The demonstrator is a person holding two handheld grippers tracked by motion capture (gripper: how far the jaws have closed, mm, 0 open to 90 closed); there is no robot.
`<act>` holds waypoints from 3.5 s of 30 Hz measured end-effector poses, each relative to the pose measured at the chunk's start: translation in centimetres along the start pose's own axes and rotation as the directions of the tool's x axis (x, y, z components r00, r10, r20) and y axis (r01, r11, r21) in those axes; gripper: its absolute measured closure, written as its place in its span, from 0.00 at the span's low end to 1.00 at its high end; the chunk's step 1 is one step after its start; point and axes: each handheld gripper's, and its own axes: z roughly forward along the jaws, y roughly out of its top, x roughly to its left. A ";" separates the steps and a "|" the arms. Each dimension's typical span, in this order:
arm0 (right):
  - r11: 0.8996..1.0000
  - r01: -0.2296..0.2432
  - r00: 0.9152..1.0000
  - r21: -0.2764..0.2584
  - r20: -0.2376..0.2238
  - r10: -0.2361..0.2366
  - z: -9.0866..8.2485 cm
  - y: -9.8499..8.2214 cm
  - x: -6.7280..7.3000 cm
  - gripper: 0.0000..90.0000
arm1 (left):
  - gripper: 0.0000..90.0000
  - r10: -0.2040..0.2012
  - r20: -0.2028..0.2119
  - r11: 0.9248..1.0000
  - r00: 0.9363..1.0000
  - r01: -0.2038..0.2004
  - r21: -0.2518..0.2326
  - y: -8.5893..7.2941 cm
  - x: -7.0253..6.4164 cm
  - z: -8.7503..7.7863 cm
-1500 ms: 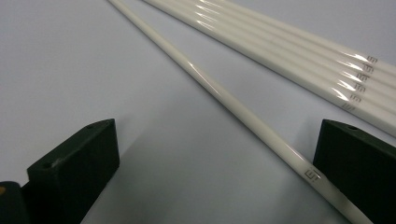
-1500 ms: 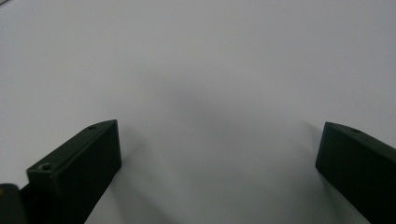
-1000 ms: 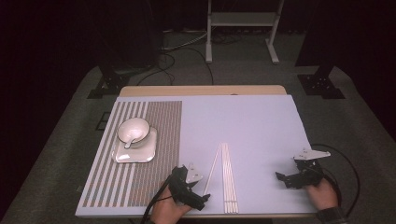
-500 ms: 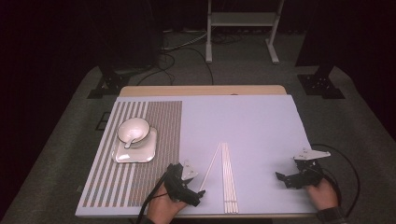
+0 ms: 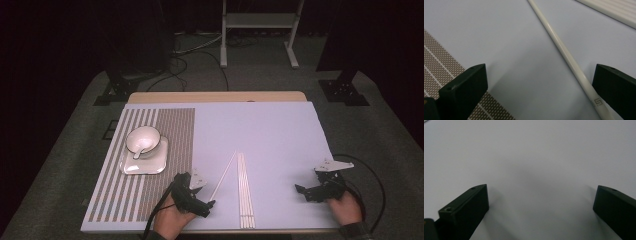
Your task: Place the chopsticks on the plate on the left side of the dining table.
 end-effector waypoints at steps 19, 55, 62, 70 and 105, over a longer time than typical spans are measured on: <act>1.000 0.000 1.000 0.000 0.000 0.000 0.0 0.0 0.0 0.00 | 0.00 -0.041 -0.036 0.999 0.999 0.041 -0.005 -0.6 2.2 -0.5; 1.000 -0.001 1.000 0.000 0.000 0.001 0.0 0.0 0.0 0.00 | 0.00 -0.100 -0.084 0.995 0.991 0.101 0.006 -1.9 5.3 -1.3; 1.000 -0.001 1.000 0.000 0.000 0.001 0.0 0.0 0.0 0.00 | 0.00 -0.114 -0.085 0.993 0.990 0.115 0.002 -2.1 5.7 -1.5; 1.000 -0.002 1.000 0.001 0.000 0.002 0.0 0.0 0.0 0.00 | 0.00 -0.132 -0.054 0.991 0.990 0.130 -0.026 -1.8 5.8 -1.7; 1.000 0.000 1.000 0.000 0.000 0.000 0.0 0.0 0.0 0.00 | 0.00 -0.130 0.034 0.988 0.991 0.133 -0.082 1.7 4.7 0.1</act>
